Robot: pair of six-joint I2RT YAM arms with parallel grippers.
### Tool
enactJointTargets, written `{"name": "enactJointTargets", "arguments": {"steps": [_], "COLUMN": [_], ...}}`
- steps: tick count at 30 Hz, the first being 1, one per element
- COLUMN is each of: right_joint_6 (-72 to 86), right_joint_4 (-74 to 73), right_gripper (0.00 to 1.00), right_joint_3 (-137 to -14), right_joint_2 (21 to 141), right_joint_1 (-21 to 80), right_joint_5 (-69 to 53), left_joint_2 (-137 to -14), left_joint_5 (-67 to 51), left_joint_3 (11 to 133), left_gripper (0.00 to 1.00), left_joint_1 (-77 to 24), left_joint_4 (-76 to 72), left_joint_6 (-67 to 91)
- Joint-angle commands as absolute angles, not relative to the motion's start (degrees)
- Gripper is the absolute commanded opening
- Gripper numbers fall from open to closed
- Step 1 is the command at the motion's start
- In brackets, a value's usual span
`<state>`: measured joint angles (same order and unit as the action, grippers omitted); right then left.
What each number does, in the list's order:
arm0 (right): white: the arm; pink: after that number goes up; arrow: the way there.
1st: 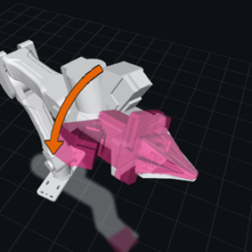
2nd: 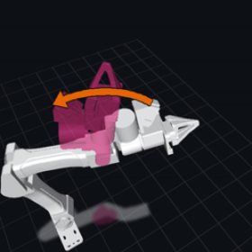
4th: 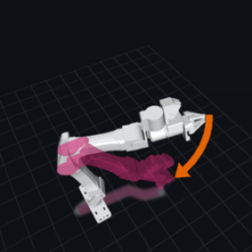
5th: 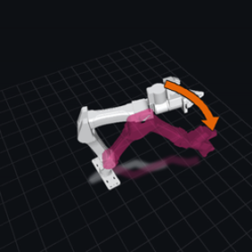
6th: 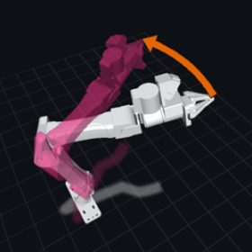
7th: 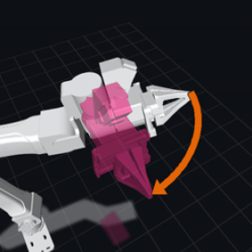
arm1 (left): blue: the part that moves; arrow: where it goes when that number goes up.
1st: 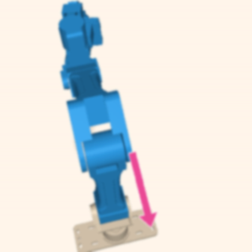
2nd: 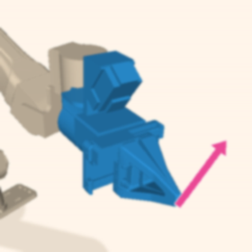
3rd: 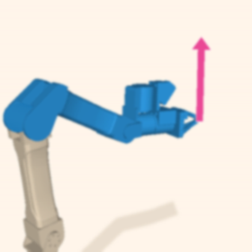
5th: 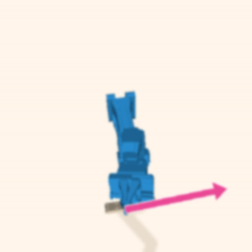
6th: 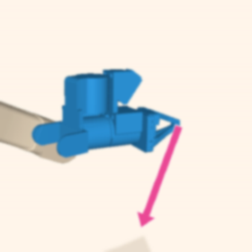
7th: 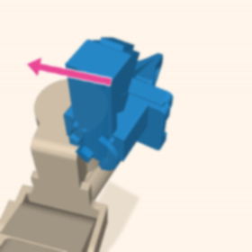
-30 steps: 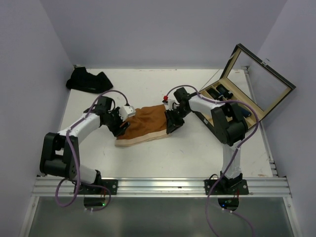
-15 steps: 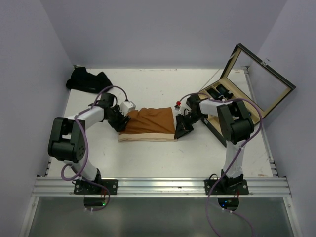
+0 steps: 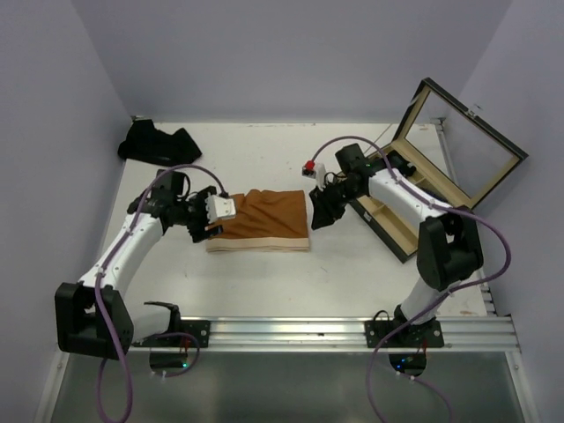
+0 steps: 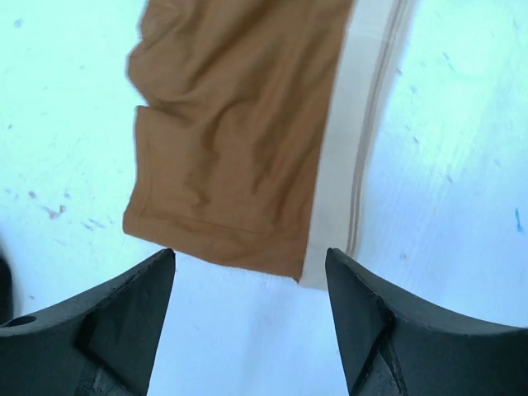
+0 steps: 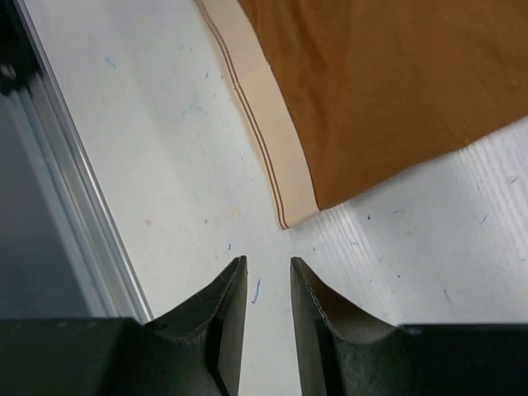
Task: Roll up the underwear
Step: Flatten the underwear
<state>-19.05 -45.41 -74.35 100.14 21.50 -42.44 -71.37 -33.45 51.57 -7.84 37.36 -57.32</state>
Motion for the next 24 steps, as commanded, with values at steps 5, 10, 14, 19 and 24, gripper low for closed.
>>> {"name": "enactJointTargets", "arguments": {"steps": [5, 10, 14, 19, 24], "right_joint_6": [-46.91, -62.47, -72.74, -86.9, -100.79], "right_joint_4": [-39.74, -30.53, -23.22, -18.82, -16.44], "right_gripper": [0.39, 0.46, 0.48, 0.47, 0.45], "right_joint_3": [-65.14, -57.23, -52.92, -46.24, -41.58], "right_joint_2": [93.08, 91.14, 89.56, 86.05, 86.22], "right_joint_1": [32.33, 37.17, 37.71, 37.79, 37.71], "right_joint_5": [-28.92, -26.38, -26.72, -27.33, -28.04], "left_joint_2": [-70.4, -73.82, -73.13, -72.77, -74.61], "left_joint_5": [-34.54, -31.91, -30.76, -29.18, -27.6], "left_joint_3": [41.85, 41.57, 41.22, 39.03, 37.0], "left_gripper": [0.76, 0.76, 0.77, 0.76, 0.72], "left_joint_1": [-5.27, -5.19, -5.19, -5.1, -5.19], "left_joint_4": [49.67, 46.86, 44.48, 44.91, 42.8], "left_joint_6": [-91.38, -101.94, -109.14, -122.85, -132.96]}}
